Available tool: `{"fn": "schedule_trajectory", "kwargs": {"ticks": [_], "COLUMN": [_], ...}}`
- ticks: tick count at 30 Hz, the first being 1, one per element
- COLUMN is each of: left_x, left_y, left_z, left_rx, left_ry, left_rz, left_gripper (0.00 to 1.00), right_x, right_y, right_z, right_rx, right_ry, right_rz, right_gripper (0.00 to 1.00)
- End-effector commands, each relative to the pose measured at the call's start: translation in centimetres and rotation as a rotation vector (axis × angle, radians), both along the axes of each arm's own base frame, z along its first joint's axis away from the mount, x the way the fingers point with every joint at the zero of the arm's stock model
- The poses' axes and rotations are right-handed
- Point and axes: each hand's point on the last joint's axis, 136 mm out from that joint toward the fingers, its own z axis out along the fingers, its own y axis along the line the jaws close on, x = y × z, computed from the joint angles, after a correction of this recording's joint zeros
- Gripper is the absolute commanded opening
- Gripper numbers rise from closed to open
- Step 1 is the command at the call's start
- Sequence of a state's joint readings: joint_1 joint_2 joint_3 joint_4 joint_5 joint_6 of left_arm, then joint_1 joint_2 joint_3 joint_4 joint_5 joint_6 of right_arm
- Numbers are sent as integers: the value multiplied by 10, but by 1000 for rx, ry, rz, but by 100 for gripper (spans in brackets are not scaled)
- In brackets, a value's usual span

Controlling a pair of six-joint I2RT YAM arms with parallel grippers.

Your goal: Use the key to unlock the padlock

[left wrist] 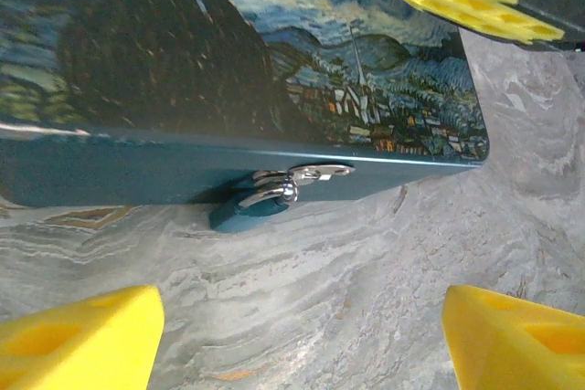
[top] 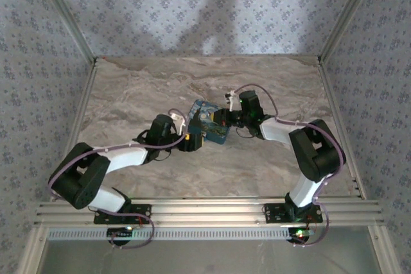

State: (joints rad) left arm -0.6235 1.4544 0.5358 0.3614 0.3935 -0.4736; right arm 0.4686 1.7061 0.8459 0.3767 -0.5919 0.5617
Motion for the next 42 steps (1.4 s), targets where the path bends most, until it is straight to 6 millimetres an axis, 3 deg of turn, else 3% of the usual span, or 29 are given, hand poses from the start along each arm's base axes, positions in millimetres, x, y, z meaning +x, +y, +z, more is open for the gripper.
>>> {"fn": "schedule_trajectory", "kwargs": {"ticks": [1, 14, 42], "left_x": [4, 18, 39], "left_y": [-13, -24, -35], "left_z": [6, -9, -28], "left_rx": [-14, 40, 90], "left_ry": [-51, -109, -152], "left_rz": [-36, -34, -11], "left_gripper": [77, 72, 59], "right_x": [-1, -13, -18], "right_y": [4, -3, 4], "right_z": [-2, -23, -22], "right_rx": [15, -29, -36], "right_ry": [-1, 42, 34], "right_rz": [7, 1, 27], "right_gripper": [0, 0, 0]}}
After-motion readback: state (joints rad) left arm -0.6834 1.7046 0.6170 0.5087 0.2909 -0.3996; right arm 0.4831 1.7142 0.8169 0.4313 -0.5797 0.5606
